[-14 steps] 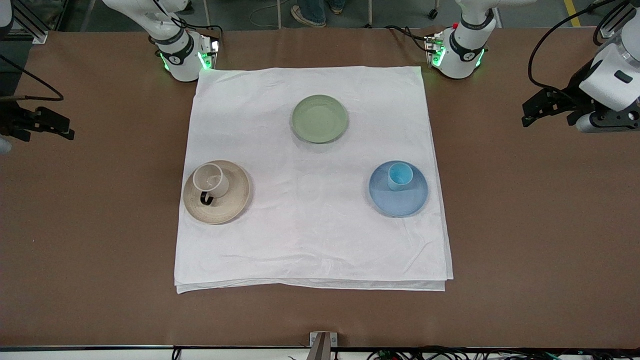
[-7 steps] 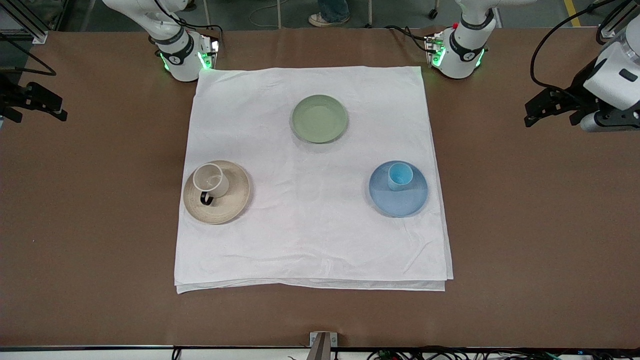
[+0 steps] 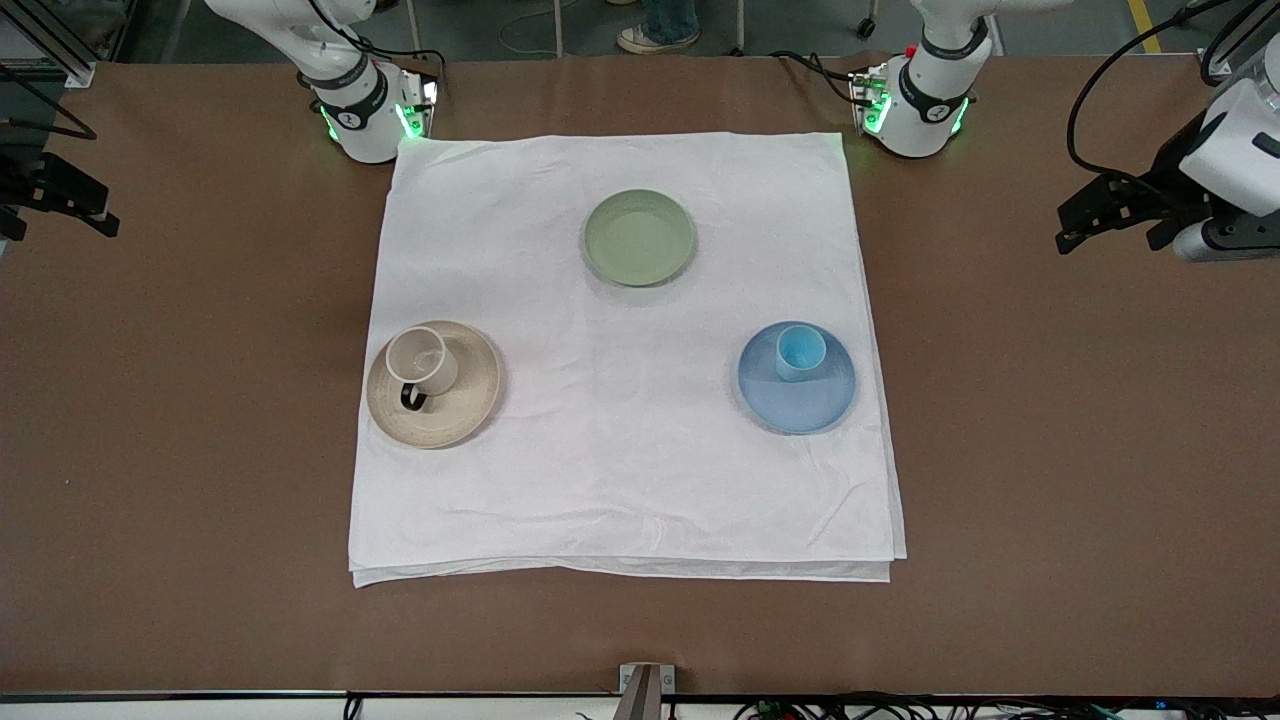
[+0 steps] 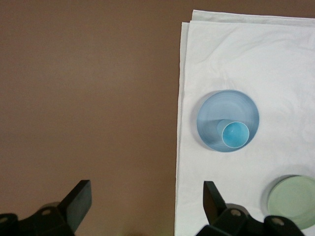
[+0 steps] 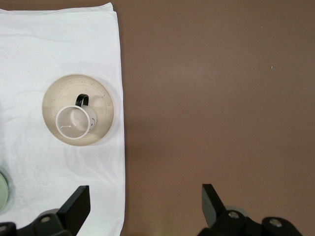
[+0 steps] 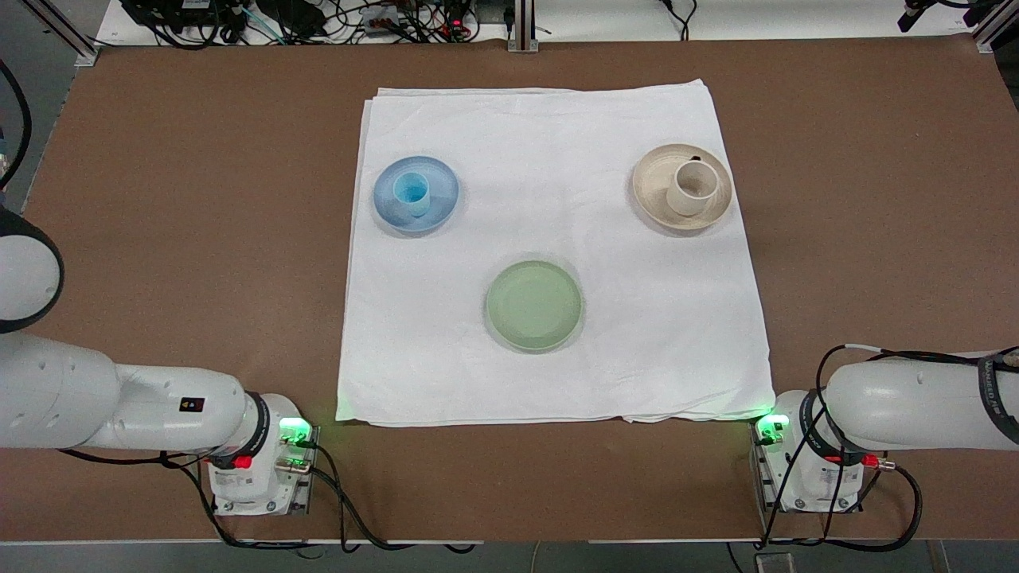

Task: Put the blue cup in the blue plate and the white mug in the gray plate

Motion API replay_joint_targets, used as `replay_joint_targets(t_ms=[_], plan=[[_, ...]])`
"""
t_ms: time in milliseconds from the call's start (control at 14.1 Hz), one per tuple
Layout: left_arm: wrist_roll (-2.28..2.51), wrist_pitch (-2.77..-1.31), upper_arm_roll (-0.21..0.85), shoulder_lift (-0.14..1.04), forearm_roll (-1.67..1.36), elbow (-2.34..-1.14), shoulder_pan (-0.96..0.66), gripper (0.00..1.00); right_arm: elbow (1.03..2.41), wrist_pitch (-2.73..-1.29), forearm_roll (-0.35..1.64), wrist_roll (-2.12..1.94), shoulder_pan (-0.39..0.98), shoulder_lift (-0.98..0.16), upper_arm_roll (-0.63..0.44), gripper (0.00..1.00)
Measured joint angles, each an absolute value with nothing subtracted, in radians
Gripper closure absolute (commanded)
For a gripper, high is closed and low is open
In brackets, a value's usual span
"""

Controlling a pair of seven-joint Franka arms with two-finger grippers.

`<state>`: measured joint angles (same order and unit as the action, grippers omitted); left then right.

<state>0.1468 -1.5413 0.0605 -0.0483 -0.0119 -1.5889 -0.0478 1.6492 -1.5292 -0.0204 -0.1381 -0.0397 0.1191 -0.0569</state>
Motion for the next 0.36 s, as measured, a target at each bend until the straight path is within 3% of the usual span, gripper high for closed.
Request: replay_joint_targets(t_ms=[355], plan=[[0.147,-1.541,0.061,-0.048,-0.010,-1.589,-0.049,0.00,1.647,-1.484,-0.007,-0.108,-0.042,0.119,-0.060,0.00]])
